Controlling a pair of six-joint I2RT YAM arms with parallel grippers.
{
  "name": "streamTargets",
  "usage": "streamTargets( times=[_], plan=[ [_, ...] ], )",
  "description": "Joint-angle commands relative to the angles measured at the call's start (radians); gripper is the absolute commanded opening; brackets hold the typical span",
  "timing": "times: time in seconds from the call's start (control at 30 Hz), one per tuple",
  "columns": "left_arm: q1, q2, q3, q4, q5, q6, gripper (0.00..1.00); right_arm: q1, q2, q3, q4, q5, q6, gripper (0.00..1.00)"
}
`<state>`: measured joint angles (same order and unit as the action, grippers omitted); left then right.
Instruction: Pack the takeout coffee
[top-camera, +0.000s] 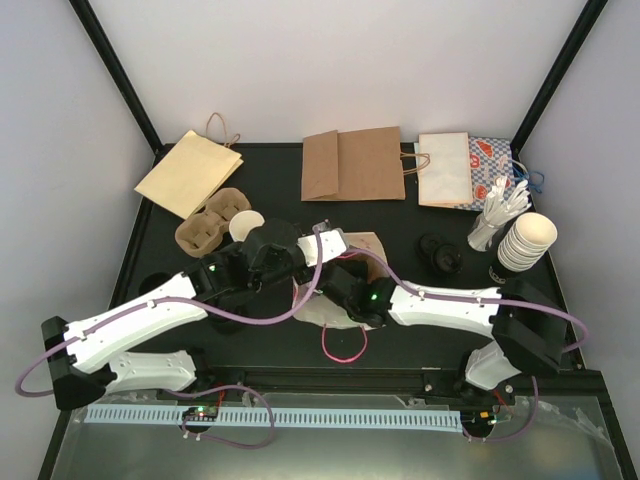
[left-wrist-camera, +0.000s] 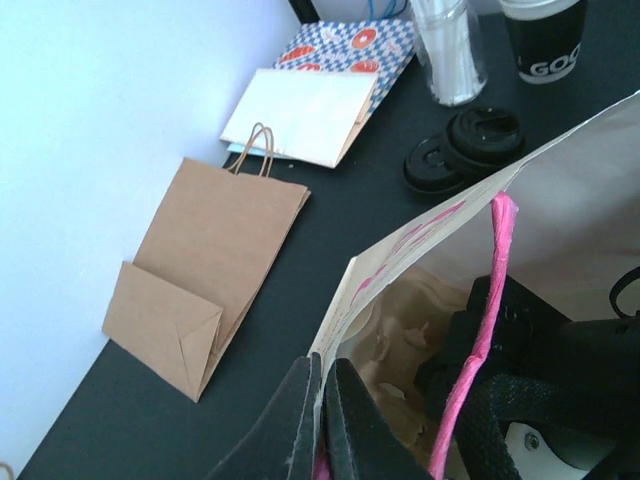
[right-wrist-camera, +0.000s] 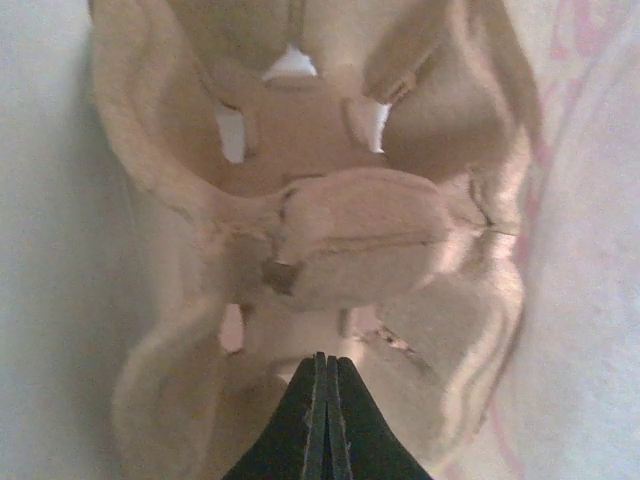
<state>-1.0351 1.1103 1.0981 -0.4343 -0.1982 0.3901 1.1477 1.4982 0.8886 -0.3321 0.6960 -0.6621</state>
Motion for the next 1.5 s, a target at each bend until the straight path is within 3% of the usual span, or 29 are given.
streamTargets(
  times=[0.0,0.57,1.0,1.47],
  plan=[
    [-0.014,0.046,0.01,-0.005,0.031,0.03,0.02,-0.012,0.042,0.011,0.208,0.047,-0.043,0.01],
    [-0.019,-0.073,-0.124,-0.06,0.24,-0.118,0.01,0.131,0.085,-0.104,0.217,0.003,0.054,0.01],
    [-0.02,-0.124,-0.125,-0.138,0.398,-0.115,0.01,0.103,0.054,-0.122,0.331,-0.007,-0.106,0.01],
    [-0.021,-0.116,-0.135,-0.159,0.322,-0.128,0.02,0.104,0.013,-0.056,0.157,0.049,-0.05,0.01]
  ],
)
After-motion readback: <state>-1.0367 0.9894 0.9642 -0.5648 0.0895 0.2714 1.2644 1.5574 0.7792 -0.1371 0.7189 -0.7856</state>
